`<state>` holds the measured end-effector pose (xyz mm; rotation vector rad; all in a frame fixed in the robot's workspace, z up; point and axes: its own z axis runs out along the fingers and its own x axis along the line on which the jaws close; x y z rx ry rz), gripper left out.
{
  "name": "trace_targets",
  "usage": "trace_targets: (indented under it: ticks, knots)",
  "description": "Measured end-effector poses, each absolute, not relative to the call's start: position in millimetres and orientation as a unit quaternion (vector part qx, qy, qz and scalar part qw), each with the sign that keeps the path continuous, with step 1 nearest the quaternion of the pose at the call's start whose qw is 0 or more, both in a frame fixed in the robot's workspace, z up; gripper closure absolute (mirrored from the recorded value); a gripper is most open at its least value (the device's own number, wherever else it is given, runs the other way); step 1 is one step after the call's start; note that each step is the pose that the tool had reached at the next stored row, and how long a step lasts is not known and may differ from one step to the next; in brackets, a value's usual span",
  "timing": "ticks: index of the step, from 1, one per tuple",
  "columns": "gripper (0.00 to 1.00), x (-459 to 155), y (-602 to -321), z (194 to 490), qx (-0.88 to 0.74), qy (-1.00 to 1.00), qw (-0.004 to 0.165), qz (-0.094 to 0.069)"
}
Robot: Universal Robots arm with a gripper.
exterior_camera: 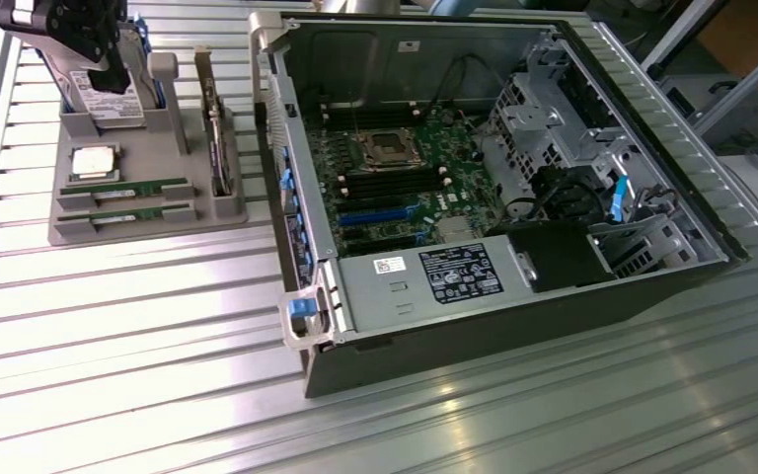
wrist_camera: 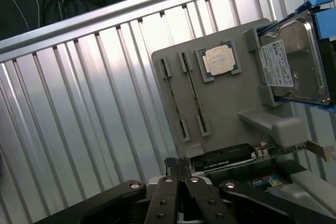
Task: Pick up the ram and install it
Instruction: 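Pick up the ram and move it above insertion slot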
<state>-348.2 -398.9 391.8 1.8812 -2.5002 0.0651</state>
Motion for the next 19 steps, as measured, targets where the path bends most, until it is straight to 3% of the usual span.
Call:
trace_targets:
  ticks: [19]
  knots:
    - [0.89, -348.2, -398.9, 391.3, 0.648, -0.761, 0.006, 0.022]
